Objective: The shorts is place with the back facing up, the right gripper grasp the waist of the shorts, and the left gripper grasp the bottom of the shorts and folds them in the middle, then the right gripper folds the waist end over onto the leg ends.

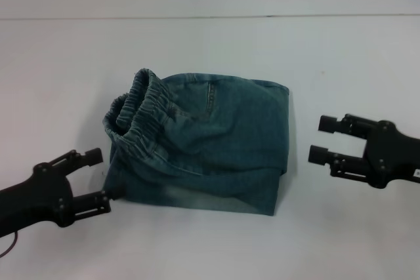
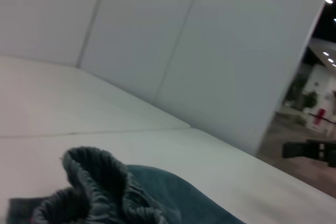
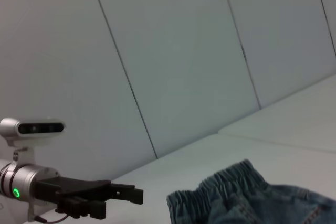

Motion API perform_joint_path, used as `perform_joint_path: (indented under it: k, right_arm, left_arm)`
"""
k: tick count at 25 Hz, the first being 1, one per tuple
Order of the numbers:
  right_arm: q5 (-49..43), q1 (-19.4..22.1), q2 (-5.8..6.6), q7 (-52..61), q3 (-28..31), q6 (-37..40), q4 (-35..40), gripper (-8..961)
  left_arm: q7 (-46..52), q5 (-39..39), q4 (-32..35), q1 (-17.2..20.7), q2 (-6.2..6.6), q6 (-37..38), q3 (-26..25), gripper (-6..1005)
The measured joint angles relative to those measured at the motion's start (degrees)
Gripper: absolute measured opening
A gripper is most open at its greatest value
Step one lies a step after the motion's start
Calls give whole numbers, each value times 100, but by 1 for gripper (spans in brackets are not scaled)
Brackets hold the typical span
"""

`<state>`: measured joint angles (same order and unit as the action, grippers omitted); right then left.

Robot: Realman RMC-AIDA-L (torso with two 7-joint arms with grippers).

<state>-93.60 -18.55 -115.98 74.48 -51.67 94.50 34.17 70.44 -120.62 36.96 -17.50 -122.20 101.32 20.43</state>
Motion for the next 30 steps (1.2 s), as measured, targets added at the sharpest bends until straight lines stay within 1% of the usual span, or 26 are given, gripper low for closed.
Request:
perform_joint_path:
  k: [3, 5, 9, 13, 30]
  right_arm:
    - [-98, -83, -21, -12, 18, -177, -115, 776]
    - [-182, -121, -60, -13, 20, -274, -118, 776]
    - [-311, -185, -143, -14, 28, -394, -103, 776]
    - [-315, -189, -193, -16, 13, -437, -81, 776]
    - [-317, -193, -214, -22, 9, -402, -77, 776]
  left_arm:
    - [158, -93, 10, -130, 7, -9, 107, 877]
    - [177, -94, 13, -160, 7, -14, 125, 938]
    - [186, -69, 8, -173, -7, -33, 116, 938]
    - [189, -61, 21, -154, -34, -13, 92, 938]
    - [200, -62, 15, -87, -32, 16, 93, 938]
